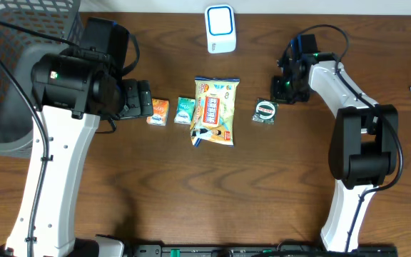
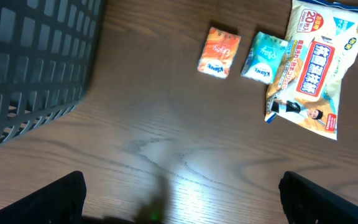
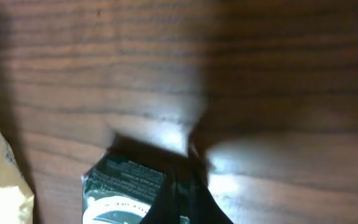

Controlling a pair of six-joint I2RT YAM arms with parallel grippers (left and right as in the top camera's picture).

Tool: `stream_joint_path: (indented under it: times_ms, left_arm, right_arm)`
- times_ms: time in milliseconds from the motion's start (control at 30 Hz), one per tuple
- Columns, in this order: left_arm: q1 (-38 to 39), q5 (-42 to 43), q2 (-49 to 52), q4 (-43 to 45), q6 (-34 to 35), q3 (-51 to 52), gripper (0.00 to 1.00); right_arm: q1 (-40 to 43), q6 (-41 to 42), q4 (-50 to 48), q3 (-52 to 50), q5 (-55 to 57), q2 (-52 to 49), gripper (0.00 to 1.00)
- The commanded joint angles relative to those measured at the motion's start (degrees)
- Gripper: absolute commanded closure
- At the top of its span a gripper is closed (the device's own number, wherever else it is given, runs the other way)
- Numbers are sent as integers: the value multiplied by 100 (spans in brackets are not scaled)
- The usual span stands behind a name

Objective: Scan the item barcode

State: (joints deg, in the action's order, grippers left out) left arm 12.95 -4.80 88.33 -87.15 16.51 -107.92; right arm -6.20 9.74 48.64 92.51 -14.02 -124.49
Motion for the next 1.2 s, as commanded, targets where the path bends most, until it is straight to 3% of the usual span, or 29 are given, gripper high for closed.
stream_joint_path:
  times_ms: [0, 367, 433, 500, 567, 667, 1133, 1167]
  left_arm:
    - [2, -31, 2, -22, 31, 17, 2]
    - [2, -33, 2, -24, 31, 17, 2]
    - [2, -31, 2, -22, 31, 17, 2]
    - [2, -31, 2, -22, 31, 17, 2]
    - [2, -31, 2, -24, 31, 17, 2]
    - [2, -31, 2, -22, 31, 17, 2]
    - [2, -31, 2, -22, 31, 17, 2]
    - [2, -31, 2, -22, 31, 17, 2]
  right_arm:
    - [-59, -59, 330, -9, -297, 0, 99]
    - [-59, -61, 1766, 168, -308, 317, 98]
    - [-61, -61, 1827, 168, -308, 450, 86]
    - [-66, -103, 1808, 168, -306, 483, 58]
    - [-66, -284, 1733, 142, -306, 479, 38]
    - [-66, -398, 1609, 42, -306, 457, 23]
    - [-315, -431, 741, -868, -619, 409, 23]
    - [-345, -361, 741, -872, -608, 409, 27]
